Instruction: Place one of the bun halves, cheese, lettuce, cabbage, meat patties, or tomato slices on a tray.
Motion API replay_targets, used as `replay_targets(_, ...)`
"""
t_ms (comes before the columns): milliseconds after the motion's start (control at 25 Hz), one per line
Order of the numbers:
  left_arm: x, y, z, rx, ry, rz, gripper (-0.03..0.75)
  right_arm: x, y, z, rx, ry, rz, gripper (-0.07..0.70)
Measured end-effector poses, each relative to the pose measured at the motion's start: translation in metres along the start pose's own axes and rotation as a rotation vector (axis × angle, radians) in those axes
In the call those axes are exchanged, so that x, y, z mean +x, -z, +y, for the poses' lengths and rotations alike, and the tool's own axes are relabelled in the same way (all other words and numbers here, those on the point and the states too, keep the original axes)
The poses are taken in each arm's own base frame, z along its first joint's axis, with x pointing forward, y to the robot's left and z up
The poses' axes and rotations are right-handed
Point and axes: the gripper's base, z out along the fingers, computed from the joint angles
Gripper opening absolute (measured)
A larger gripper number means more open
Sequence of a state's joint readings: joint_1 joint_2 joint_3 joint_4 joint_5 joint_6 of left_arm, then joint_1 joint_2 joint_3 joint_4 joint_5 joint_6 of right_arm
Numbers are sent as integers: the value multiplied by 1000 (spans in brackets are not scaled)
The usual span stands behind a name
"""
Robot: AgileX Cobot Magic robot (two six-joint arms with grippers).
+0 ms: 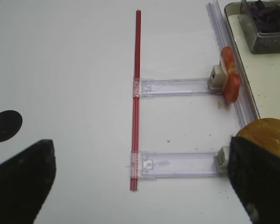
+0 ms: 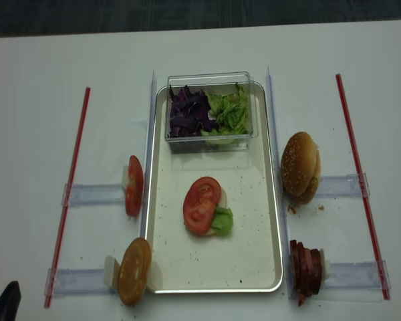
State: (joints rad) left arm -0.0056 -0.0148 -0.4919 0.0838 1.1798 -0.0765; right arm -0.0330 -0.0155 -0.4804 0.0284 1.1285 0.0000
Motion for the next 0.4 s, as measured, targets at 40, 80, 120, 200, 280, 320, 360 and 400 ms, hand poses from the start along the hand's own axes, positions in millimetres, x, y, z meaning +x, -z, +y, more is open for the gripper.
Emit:
replay_targets(40,0,0,0,0,0,0,689,0,0,0,0,0,0,427)
replay_targets(80,0,0,0,0,0,0,689,0,0,0,0,0,0,427)
replay_targets(120,0,0,0,0,0,0,689,0,0,0,0,0,0,427)
replay_targets(200,0,0,0,0,0,0,689,0,0,0,0,0,0,427)
replay_targets(280,0,0,0,0,0,0,689,0,0,0,0,0,0,427)
replay_targets(320,0,0,0,0,0,0,689,0,0,0,0,-5,0,427)
replay_targets(360,0,0,0,0,0,0,689,0,0,0,0,0,0,427)
replay_targets(400,0,0,0,0,0,0,689,0,0,0,0,0,0,427)
